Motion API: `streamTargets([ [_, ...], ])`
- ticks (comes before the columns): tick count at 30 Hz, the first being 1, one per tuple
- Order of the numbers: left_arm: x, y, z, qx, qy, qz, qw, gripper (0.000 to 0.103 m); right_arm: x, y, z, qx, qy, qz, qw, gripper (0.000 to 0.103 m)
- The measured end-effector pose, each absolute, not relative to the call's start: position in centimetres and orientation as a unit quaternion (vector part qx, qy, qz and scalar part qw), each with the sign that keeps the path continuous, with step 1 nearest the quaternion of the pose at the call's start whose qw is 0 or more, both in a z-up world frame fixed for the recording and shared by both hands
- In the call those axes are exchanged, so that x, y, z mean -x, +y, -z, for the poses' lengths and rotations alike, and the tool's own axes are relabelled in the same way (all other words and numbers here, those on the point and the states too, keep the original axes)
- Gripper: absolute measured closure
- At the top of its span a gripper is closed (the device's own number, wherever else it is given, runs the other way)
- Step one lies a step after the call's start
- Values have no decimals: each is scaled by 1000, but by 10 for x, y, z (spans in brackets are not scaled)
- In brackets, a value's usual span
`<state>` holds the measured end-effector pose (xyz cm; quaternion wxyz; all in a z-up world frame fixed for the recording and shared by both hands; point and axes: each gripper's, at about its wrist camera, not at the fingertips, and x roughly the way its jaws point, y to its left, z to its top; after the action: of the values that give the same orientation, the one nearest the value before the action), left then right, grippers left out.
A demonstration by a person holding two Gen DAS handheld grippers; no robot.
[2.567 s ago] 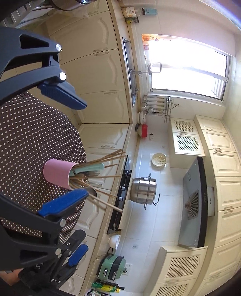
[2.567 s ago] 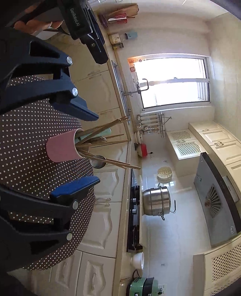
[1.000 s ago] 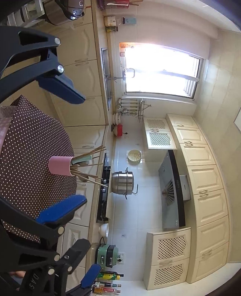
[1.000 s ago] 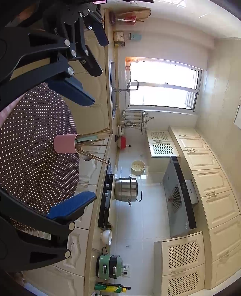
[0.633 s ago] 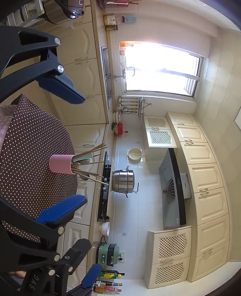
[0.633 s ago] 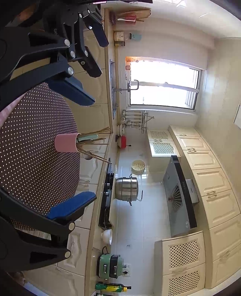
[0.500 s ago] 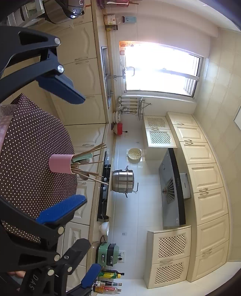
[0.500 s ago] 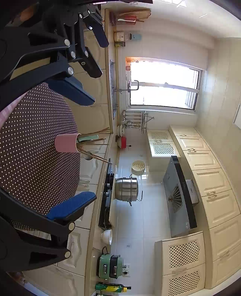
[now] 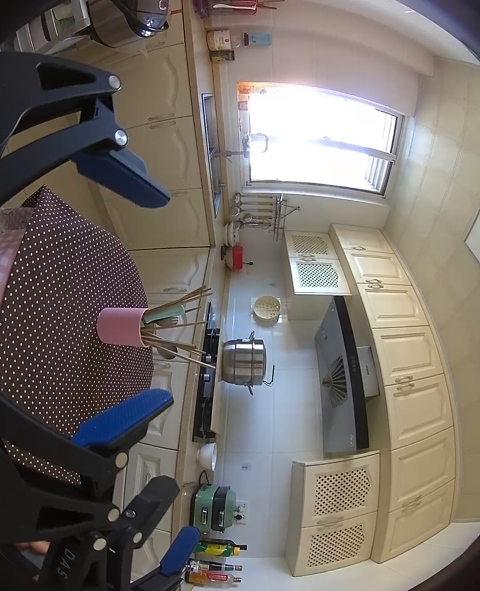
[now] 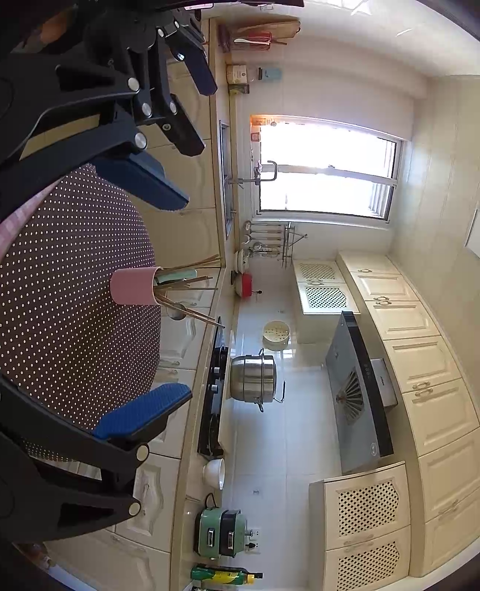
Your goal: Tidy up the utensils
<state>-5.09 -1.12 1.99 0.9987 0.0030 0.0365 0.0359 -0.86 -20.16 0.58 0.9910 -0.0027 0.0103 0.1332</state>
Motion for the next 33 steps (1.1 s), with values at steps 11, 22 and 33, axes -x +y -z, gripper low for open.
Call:
streamTargets([
  [11, 48, -12, -19, -3, 38, -36, 999, 6, 8, -202, -4, 1, 15, -134, 991, 10],
  [22, 45, -13, -20, 0, 39, -35, 999, 6, 6, -202, -7, 1, 16, -135, 991, 10],
  [33, 36, -16, -18, -1, 42, -34, 999, 6, 0, -204, -4, -2, 18, -133, 991, 10],
])
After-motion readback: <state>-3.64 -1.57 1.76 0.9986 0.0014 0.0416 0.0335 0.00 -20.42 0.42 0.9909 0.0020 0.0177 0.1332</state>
